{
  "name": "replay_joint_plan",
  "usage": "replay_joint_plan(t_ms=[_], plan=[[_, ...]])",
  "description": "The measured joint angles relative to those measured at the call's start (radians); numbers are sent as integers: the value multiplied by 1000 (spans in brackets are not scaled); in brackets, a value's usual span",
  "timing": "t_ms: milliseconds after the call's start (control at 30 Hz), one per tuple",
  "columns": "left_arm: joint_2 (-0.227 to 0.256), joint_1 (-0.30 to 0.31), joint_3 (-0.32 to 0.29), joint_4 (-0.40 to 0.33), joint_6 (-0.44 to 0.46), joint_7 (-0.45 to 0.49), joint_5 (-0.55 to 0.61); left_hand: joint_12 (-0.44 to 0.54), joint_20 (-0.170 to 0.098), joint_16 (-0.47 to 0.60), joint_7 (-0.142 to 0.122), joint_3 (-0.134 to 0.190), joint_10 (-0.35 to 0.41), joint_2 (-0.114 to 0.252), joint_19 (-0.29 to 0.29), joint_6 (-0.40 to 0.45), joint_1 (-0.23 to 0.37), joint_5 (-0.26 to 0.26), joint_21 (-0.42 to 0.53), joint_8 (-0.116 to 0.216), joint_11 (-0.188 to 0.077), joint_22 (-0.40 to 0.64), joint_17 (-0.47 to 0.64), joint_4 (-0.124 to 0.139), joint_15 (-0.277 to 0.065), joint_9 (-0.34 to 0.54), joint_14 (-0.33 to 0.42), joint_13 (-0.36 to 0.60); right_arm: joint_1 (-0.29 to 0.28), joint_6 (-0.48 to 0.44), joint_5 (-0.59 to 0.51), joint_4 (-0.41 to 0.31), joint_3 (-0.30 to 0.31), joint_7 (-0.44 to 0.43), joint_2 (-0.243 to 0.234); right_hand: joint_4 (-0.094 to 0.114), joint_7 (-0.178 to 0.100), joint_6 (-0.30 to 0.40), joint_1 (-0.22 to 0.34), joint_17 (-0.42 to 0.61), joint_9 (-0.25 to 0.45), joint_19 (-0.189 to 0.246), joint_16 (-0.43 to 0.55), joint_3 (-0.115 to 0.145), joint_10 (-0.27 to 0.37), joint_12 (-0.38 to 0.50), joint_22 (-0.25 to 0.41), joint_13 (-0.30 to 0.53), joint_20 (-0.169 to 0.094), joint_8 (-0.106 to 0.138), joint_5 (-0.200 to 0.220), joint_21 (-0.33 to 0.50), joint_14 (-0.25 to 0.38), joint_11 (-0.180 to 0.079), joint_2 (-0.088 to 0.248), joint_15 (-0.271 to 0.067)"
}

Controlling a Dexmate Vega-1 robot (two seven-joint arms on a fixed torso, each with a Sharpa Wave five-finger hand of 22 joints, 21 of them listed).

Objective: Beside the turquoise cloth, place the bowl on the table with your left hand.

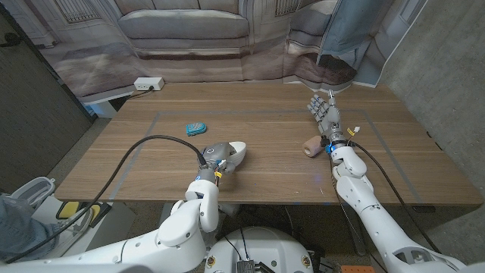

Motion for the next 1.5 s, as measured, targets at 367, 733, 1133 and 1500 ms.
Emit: replay_joint_plan(t_ms=[367, 733, 1133, 1500], plan=[[18, -3, 5, -33, 22, -5, 10, 0, 0, -1, 4, 0, 2, -4, 0, 4, 4, -1, 0, 0, -2, 0, 9, 0, -5, 0, 5, 6, 8, 1, 2, 16, 1, 11, 7, 0, 0, 0, 5, 0, 0, 0, 0, 0, 0, 0, 0, 0, 0, 0, 0, -8, 0, 0, 5, 0], [34, -11, 11, -62, 45, -12, 11, 0, 0, 1, 1, 0, 7, -7, 0, 11, 7, -3, 6, 0, 4, 0, 10, 0, -5, 0, 5, 14, 19, 1, 1, 38, 3, 24, 17, 0, 0, 0, 5, 0, 0, 0, 0, 0, 0, 0, 0, 0, 0, 0, 0, -8, 0, 0, 5, 0], [55, -28, 28, -91, 77, -15, -5, -1, 0, 1, 2, -3, 9, -6, 0, 13, 6, 0, 7, 0, 2, 0, 17, 3, -1, 0, 8, 20, 24, 1, -3, 52, 9, 33, 25, 0, 0, 0, 5, 0, 0, 0, 0, 0, 0, 0, 0, 0, 0, 0, 0, -8, 0, 0, 5, 0], [73, -9, 17, -125, 103, 26, -38, -2, 0, 5, -1, -3, 18, -5, 0, 15, 5, 0, 12, 0, 4, 0, 17, 3, -3, 0, 14, 29, 23, 2, -6, 52, 10, 37, 30, 0, 0, 0, 5, 0, 0, 0, 0, 0, 0, 0, 0, 0, 0, 0, 0, -8, 0, 0, 5, 0]])
